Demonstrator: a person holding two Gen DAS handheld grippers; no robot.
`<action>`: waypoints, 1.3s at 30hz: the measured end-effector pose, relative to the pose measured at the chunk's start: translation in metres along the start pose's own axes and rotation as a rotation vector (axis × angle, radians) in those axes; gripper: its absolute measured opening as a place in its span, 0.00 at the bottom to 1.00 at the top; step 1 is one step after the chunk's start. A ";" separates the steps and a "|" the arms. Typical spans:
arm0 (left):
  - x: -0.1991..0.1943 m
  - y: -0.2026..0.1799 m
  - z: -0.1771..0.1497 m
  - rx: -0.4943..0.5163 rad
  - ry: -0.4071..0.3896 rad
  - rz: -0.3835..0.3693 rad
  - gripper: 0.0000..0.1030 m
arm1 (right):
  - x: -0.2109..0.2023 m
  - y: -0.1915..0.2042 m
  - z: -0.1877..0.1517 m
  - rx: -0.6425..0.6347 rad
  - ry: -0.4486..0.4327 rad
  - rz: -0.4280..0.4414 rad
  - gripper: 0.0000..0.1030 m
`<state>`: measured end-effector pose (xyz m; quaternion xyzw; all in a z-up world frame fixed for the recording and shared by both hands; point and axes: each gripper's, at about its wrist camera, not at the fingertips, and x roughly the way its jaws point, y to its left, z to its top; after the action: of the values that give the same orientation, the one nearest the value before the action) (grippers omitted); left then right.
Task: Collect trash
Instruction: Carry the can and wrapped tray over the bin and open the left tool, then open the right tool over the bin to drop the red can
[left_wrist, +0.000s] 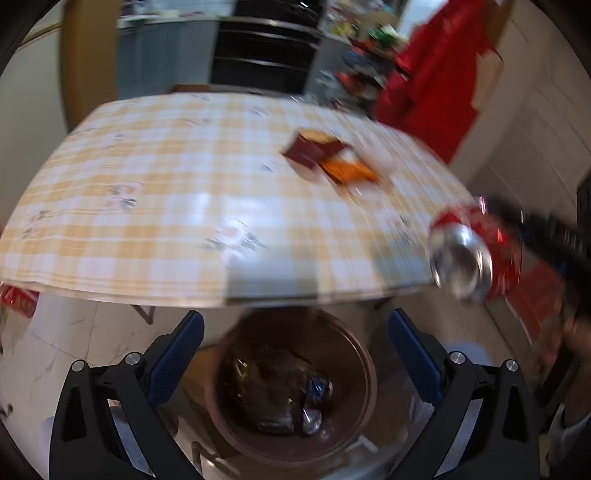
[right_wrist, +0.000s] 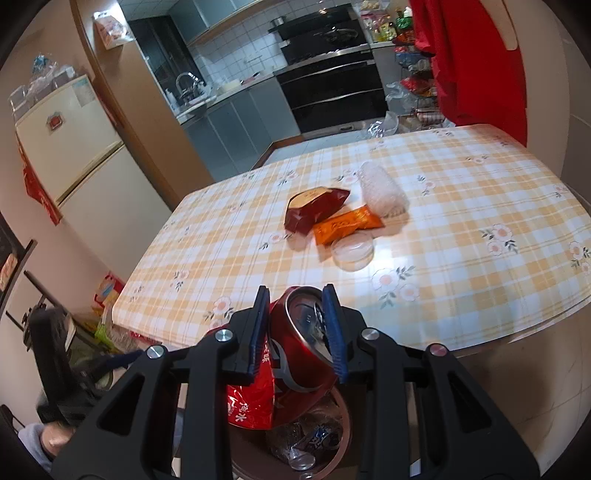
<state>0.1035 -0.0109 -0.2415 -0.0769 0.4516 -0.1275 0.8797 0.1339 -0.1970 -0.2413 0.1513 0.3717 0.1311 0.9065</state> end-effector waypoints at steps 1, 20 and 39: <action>-0.005 0.007 0.003 -0.022 -0.020 0.010 0.94 | 0.002 0.003 -0.002 -0.006 0.010 0.004 0.31; -0.061 0.069 0.003 -0.170 -0.182 0.130 0.94 | 0.033 0.061 -0.043 -0.120 0.187 0.069 0.31; -0.055 0.068 0.002 -0.158 -0.171 0.134 0.94 | 0.035 0.035 -0.033 -0.041 0.171 -0.057 0.94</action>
<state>0.0852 0.0705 -0.2149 -0.1262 0.3879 -0.0255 0.9127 0.1303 -0.1471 -0.2726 0.1103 0.4490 0.1253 0.8778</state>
